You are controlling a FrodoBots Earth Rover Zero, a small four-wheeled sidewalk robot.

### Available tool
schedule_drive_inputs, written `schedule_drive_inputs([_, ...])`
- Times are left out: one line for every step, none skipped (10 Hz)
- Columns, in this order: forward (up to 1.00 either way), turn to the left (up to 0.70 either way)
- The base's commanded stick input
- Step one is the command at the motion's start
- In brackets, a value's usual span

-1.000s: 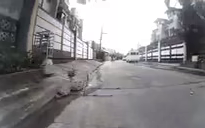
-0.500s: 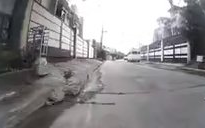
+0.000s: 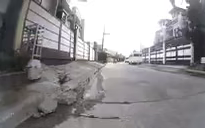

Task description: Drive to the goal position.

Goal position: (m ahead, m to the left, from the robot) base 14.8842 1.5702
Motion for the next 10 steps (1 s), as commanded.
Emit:
schedule_drive_inputs([0.7,0.0])
schedule_drive_inputs([0.7,0.0])
schedule_drive_inputs([0.7,0.0])
schedule_drive_inputs([0.7,0.0])
schedule_drive_inputs([0.7,0.0])
schedule_drive_inputs([0.7,0.0])
schedule_drive_inputs([0.7,0.0])
schedule_drive_inputs([0.7,0.0])
schedule_drive_inputs([0.7,0.0])
schedule_drive_inputs([0.7,0.0])
